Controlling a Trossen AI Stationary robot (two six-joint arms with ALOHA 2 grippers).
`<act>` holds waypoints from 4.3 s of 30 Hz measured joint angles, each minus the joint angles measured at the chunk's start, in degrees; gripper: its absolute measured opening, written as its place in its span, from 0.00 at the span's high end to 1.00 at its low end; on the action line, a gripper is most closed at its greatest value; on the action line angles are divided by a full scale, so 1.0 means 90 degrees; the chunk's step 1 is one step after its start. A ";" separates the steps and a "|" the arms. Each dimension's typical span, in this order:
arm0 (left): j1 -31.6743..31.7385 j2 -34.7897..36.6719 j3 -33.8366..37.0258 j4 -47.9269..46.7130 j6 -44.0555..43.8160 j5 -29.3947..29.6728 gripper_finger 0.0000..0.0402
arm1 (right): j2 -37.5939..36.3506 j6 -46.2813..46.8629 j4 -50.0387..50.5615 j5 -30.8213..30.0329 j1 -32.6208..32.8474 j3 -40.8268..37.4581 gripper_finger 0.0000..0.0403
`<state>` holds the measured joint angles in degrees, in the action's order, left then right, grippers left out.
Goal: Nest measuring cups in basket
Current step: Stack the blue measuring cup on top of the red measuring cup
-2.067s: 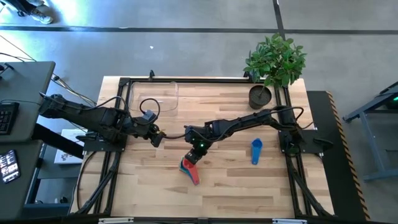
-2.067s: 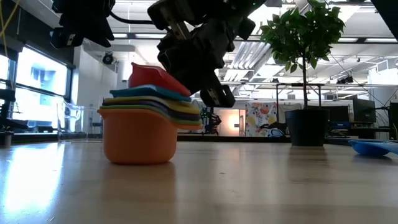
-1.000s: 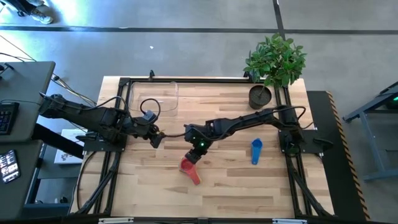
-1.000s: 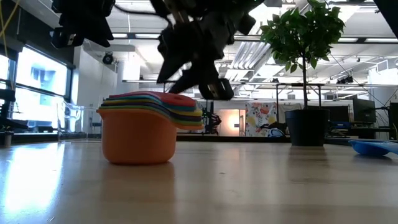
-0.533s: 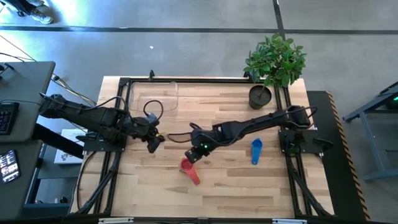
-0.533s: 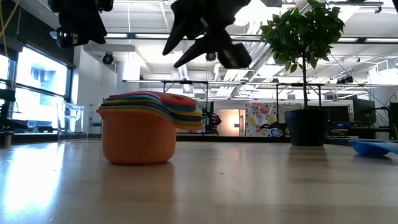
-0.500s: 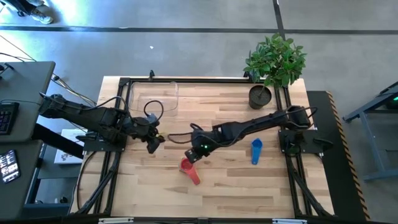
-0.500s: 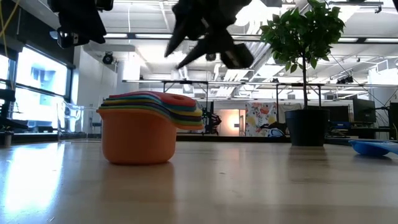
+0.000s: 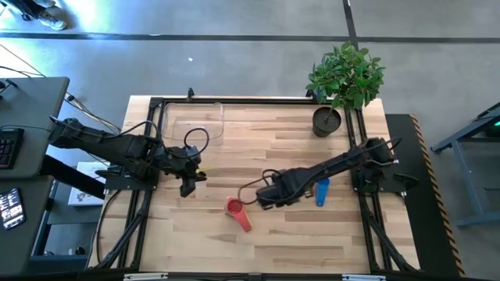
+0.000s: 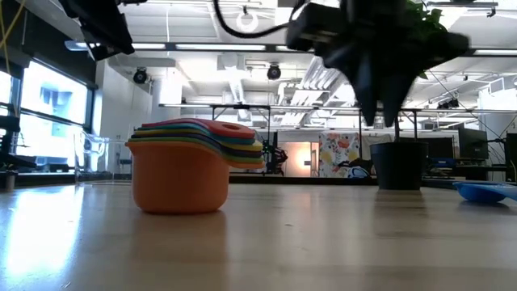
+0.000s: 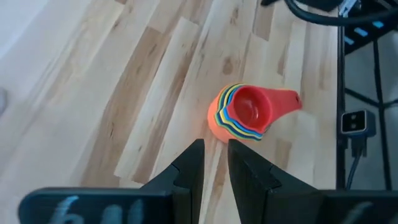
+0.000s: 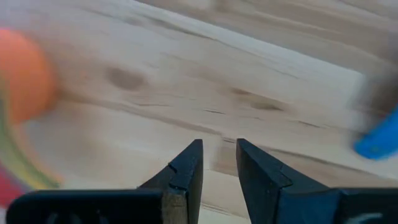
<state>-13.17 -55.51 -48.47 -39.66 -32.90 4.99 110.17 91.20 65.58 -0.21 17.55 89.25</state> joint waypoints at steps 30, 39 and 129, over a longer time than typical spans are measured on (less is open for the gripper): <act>0.0010 0.0000 0.0000 0.0005 0.0362 0.0849 0.84 | -0.0167 -0.1617 0.2703 -0.0427 -0.0755 -0.0646 0.79; 0.0010 0.0000 0.0000 0.0024 0.0281 0.1008 0.84 | -0.1145 -0.1420 0.1720 -0.0222 -0.0763 -0.1990 0.79; 0.0017 0.0744 0.0000 -0.1596 -0.0391 0.0122 0.84 | 0.1718 -0.4099 -0.0052 -0.0941 -0.0650 0.4995 1.00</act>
<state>-13.02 -48.81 -48.47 -54.02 -36.42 6.09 125.63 54.31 65.11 -8.67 11.70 134.21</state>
